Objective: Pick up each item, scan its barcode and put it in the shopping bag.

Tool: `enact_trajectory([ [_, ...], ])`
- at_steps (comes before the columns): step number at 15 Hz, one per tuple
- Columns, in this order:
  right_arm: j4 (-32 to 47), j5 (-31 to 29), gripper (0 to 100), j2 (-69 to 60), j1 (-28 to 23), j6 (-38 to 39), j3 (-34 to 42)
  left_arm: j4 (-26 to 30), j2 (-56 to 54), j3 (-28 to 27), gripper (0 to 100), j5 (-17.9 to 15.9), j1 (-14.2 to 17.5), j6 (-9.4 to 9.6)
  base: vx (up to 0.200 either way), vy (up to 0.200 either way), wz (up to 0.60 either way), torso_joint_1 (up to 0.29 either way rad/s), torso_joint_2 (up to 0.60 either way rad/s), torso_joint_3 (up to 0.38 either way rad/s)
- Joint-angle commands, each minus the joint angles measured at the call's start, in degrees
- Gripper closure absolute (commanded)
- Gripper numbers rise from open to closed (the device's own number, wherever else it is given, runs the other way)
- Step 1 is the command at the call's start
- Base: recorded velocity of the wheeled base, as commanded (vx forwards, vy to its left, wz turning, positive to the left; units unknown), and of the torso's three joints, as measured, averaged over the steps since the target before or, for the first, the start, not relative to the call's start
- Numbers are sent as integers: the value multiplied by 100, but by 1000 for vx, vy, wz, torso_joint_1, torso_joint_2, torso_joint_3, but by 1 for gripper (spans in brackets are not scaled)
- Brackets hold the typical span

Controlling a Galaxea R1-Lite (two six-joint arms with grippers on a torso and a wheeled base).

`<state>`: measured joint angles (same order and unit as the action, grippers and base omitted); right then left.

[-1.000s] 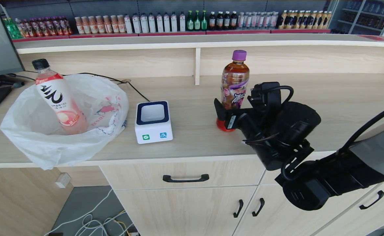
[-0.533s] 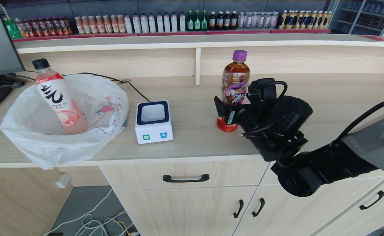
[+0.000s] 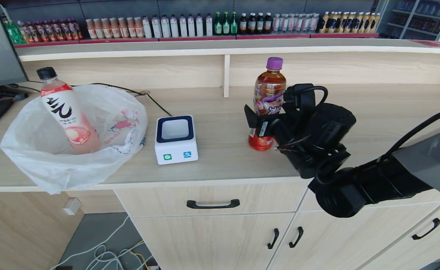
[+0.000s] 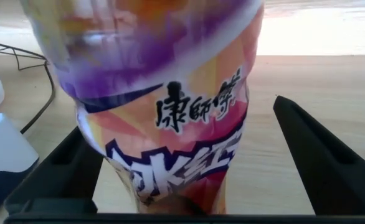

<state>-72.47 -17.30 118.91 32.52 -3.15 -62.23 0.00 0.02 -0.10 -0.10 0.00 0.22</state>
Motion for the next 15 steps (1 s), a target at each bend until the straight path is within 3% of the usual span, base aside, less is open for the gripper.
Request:
enact_trajectory([
  [1, 5, -2, 0, 18, 0, -2, -43, 0, -2, 1, 0, 1, 0, 4, 0, 0, 0, 0, 0, 0],
  [2, 5, -2, 0, 18, 0, -2, -52, 0, -2, 1, 0, 1, 0, 4, 0, 0, 0, 0, 0, 0],
  [3, 5, -2, 100, 36, 0, -2, -78, 0, -2, 1, 0, 1, 0, 4, 0, 0, 0, 0, 0, 0],
  [15, -21, -54, 100, -280, -9, -46, -26, 0, -2, 1, 0, 1, 0, 13, 0, 0, 0, 0, 0, 0],
])
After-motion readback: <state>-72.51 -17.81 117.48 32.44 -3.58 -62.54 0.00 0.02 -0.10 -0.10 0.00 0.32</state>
